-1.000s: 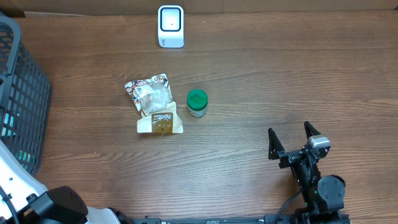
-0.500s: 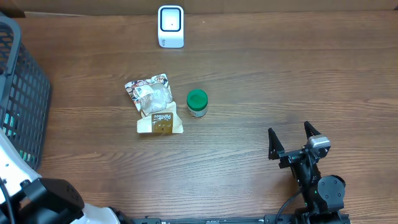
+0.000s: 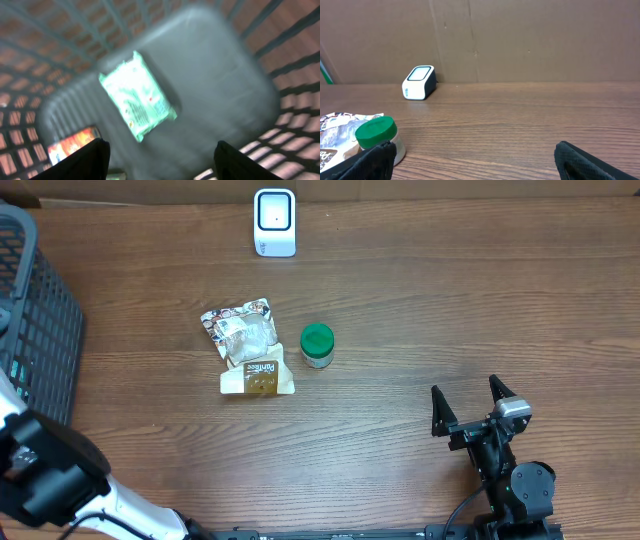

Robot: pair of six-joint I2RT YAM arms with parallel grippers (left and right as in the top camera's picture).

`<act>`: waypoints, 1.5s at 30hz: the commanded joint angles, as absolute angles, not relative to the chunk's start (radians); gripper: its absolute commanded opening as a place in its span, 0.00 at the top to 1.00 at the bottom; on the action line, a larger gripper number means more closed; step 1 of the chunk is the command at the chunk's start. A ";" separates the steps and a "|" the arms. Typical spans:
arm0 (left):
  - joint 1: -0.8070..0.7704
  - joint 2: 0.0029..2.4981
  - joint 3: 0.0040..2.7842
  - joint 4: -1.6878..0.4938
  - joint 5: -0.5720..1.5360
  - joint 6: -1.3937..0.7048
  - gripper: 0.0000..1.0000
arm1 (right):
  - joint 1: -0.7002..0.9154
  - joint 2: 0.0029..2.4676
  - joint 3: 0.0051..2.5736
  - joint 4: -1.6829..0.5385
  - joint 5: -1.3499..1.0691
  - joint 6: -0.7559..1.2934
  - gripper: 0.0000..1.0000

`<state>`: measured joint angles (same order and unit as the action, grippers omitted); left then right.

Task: Scan the item barcode
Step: 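Move the left gripper back over the grey basket, then reach into the basket and grasp the light green packet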

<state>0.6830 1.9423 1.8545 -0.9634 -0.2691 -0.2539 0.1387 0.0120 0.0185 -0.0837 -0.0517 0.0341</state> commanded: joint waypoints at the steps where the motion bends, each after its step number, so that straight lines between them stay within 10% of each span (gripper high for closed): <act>1: 0.678 2.018 1.847 -0.972 -0.297 -0.239 0.31 | 0.136 0.003 0.008 -0.080 -0.045 0.038 0.00; 40: 0.754 2.325 1.846 -0.855 -0.240 -0.066 0.34 | 0.136 0.003 0.008 -0.080 -0.046 0.038 0.00; 42: 0.754 2.328 1.846 -0.858 -0.237 -0.066 0.40 | 0.136 0.003 0.008 -0.080 -0.046 0.038 0.00; 45: 0.754 2.328 1.847 -0.863 -0.235 -0.067 0.79 | 0.136 0.003 0.008 -0.080 -0.045 0.038 0.00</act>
